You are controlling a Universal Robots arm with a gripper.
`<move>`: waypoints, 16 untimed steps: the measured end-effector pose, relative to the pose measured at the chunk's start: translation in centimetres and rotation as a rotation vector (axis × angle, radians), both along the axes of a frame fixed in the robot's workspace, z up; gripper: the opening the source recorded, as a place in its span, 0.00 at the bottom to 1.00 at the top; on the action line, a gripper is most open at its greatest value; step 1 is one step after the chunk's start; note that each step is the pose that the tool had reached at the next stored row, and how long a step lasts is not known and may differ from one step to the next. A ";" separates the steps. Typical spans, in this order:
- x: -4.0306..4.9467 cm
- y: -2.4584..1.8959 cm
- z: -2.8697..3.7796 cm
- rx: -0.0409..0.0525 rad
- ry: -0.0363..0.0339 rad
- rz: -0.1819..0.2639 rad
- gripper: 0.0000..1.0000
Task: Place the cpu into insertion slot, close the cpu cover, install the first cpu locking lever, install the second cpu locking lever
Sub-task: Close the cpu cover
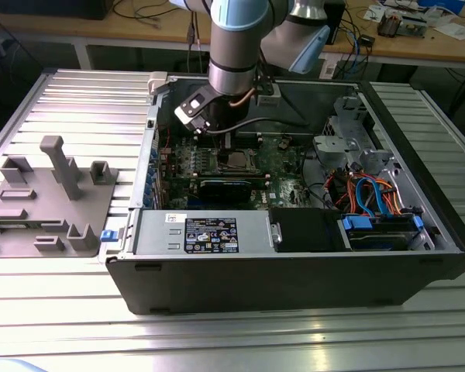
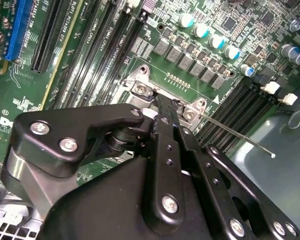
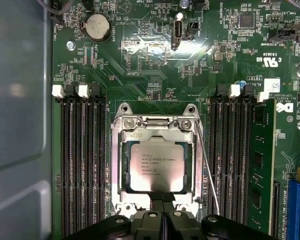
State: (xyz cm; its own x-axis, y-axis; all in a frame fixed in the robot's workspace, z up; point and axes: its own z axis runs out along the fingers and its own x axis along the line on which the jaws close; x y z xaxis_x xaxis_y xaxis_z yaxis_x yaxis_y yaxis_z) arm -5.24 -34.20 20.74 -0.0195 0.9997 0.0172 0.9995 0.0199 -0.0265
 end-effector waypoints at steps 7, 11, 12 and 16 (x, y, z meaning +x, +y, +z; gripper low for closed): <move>-0.05 -0.03 0.11 0.0000 -0.0120 0.010 0.11; -0.11 -0.03 0.54 0.0001 -0.0345 0.015 0.11; -0.13 -0.03 0.54 0.0000 -0.0371 0.018 0.11; -0.16 -0.03 0.45 0.0002 -0.0394 0.045 0.11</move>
